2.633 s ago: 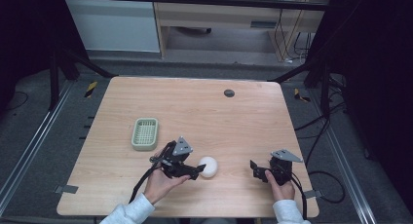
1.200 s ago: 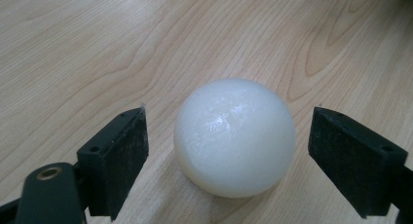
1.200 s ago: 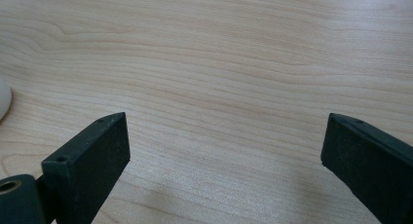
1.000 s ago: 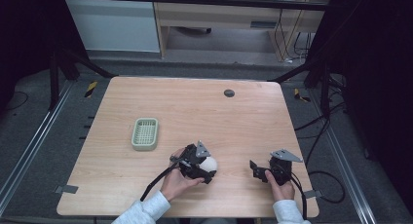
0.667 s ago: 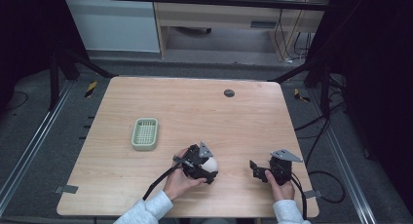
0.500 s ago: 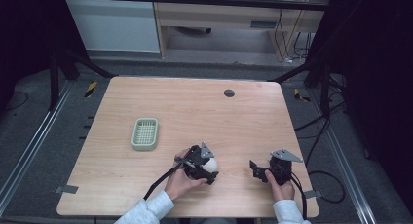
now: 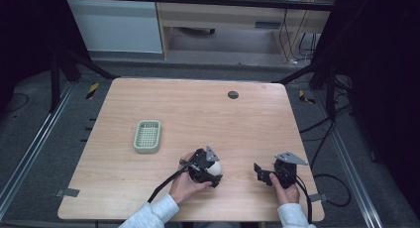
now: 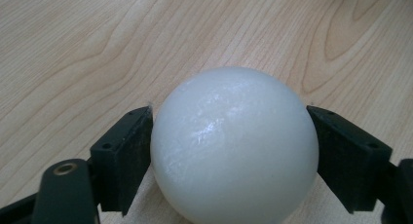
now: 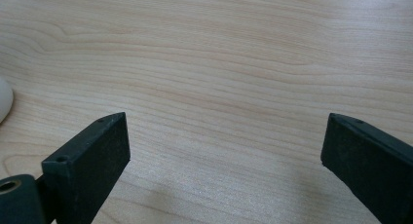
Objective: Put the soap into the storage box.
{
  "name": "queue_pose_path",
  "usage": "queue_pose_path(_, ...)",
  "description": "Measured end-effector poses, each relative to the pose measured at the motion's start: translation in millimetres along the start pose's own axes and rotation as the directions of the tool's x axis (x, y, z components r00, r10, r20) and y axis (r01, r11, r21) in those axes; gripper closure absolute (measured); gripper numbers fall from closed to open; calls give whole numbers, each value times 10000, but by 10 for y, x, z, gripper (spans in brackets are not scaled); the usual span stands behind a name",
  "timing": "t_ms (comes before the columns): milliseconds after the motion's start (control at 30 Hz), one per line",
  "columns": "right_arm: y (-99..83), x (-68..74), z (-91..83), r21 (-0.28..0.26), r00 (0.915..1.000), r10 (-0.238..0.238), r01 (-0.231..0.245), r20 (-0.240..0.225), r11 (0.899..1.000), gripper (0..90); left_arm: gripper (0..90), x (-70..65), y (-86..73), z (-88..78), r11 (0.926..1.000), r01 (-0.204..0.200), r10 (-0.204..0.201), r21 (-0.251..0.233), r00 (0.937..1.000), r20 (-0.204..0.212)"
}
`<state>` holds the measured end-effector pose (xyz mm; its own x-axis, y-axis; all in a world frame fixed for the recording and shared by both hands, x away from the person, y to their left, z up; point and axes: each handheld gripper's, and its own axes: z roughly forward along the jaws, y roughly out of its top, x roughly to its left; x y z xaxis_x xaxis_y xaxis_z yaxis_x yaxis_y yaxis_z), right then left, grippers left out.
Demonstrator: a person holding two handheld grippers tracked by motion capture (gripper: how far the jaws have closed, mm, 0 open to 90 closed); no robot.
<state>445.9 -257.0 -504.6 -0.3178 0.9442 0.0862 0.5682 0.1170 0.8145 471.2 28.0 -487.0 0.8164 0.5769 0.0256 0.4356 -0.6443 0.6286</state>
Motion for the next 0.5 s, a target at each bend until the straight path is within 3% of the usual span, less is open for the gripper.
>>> queue_pose_path(500, -2, -1, 8, 8, 9999, -94, 94, 36, 10000, 41, 231, -1, -1, 1, 10000, -3, 3, 68, 10000, 43)
